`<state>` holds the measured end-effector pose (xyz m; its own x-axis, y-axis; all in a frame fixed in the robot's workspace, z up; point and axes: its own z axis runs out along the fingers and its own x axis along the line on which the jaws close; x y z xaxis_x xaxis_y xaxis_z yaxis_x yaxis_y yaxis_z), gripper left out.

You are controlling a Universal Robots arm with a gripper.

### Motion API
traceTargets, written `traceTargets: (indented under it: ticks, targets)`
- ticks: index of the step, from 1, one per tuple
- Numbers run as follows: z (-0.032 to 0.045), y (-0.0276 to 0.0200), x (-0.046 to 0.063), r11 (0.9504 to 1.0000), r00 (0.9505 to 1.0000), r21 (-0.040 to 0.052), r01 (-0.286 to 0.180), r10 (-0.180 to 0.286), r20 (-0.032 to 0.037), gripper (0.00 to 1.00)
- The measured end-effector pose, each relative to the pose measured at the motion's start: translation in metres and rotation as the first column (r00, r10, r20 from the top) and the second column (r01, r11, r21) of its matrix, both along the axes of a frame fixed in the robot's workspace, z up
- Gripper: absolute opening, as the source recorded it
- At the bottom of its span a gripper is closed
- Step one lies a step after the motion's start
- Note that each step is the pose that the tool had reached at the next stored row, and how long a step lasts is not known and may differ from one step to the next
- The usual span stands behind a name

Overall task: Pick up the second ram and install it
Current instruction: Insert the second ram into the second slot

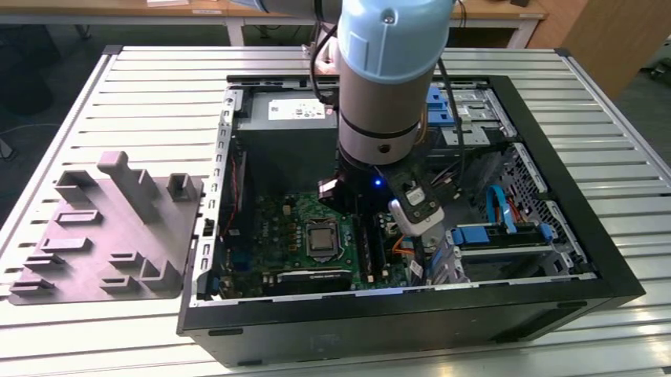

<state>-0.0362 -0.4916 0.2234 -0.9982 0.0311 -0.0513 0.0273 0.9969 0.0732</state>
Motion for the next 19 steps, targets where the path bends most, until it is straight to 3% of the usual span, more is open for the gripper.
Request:
traceTargets:
  ticks: [19]
  targets:
    - [-0.0026, 0.0003, -0.0002, 1.0000, 1.0000, 0.0031, 0.000, 0.000, 0.0000, 0.12]
